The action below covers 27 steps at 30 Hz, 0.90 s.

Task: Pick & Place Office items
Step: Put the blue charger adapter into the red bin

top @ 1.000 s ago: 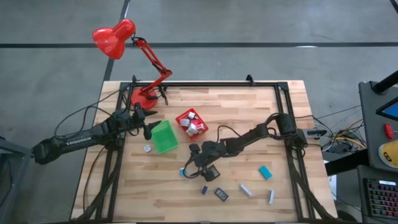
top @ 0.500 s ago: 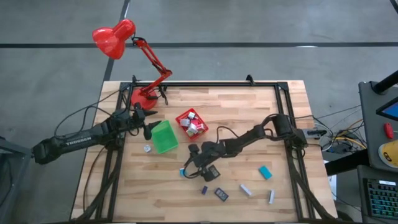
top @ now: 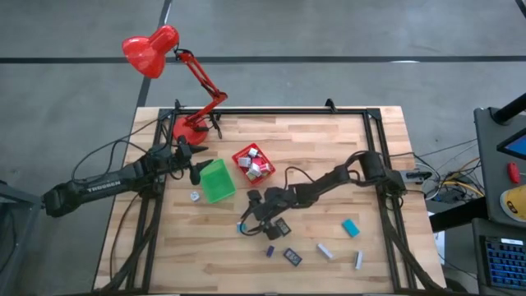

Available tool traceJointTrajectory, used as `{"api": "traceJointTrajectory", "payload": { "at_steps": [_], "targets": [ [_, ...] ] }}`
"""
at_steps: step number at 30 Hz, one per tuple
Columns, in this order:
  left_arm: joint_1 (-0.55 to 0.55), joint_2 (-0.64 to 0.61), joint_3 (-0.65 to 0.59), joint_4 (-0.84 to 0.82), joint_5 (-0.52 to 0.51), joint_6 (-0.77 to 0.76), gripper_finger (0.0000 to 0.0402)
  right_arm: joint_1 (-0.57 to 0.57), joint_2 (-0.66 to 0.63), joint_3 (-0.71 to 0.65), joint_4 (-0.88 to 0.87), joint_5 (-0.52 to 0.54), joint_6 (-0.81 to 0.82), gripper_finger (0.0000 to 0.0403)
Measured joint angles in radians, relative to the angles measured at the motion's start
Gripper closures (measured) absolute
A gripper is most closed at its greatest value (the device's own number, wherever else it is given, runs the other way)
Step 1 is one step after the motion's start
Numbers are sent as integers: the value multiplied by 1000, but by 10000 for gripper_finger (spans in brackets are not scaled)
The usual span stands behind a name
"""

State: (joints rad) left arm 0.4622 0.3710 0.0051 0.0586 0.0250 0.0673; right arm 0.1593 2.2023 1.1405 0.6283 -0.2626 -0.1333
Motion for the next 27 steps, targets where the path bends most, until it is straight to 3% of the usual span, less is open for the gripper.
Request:
{"api": "traceJointTrajectory", "payload": {
  "at_steps": [7,27],
  "targets": [
    [0,0,0,0,0,0,145,-2,58,47,-3,-27,29,147],
    [0,5,0,-8,-3,0,145,-2,58,52,-3,-25,21,148]
  ]
}}
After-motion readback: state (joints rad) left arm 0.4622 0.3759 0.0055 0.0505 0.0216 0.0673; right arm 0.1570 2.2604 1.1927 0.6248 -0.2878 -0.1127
